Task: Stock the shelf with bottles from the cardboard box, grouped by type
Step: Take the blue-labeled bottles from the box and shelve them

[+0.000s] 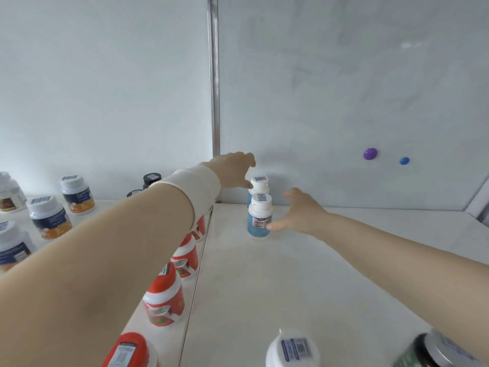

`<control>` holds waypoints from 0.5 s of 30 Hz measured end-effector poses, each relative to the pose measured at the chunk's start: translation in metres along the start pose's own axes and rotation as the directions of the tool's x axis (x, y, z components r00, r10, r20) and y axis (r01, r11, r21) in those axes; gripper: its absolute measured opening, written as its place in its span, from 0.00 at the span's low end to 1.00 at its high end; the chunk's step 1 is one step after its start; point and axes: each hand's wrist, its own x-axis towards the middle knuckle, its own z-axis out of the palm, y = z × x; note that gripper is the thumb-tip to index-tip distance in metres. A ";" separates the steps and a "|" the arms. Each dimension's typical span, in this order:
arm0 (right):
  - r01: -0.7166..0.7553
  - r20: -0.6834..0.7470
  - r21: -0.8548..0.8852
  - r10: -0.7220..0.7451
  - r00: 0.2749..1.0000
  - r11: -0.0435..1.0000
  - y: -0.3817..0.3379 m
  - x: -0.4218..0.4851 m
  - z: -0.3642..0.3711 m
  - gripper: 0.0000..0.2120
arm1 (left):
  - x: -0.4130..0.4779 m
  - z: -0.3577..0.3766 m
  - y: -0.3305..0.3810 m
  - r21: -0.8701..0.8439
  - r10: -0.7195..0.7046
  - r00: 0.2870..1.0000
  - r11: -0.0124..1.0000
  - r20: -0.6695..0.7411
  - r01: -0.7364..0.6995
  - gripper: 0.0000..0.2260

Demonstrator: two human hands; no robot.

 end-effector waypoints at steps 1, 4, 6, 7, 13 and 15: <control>0.019 -0.014 -0.071 -0.020 1.000 0.997 -0.006 -0.011 -0.007 0.42 | -0.015 -0.009 0.003 0.138 0.020 1.000 0.990 0.000 -0.019 0.23; 0.082 -0.064 -0.247 -0.101 0.993 0.965 -0.025 -0.048 -0.019 0.38 | -0.065 -0.033 0.014 0.391 0.047 0.999 0.920 -0.020 -0.035 0.22; 0.141 -0.106 -0.326 -0.185 0.977 0.935 -0.038 -0.073 -0.017 0.34 | -0.101 -0.046 0.020 0.477 0.048 0.998 0.879 -0.046 -0.020 0.20; 0.168 -0.124 -0.364 -0.226 0.966 0.916 -0.043 -0.085 -0.014 0.32 | -0.119 -0.051 0.023 0.506 0.044 0.997 0.863 -0.061 -0.007 0.20; 0.246 -0.149 -0.536 -0.377 0.914 0.808 -0.088 -0.154 0.019 0.27 | -0.230 -0.075 0.023 0.589 -0.024 0.990 0.802 -0.136 0.100 0.18; 0.288 -0.162 -0.574 -0.451 0.878 0.767 -0.113 -0.171 0.035 0.25 | -0.268 -0.083 0.010 0.618 -0.068 0.988 0.774 -0.136 0.138 0.18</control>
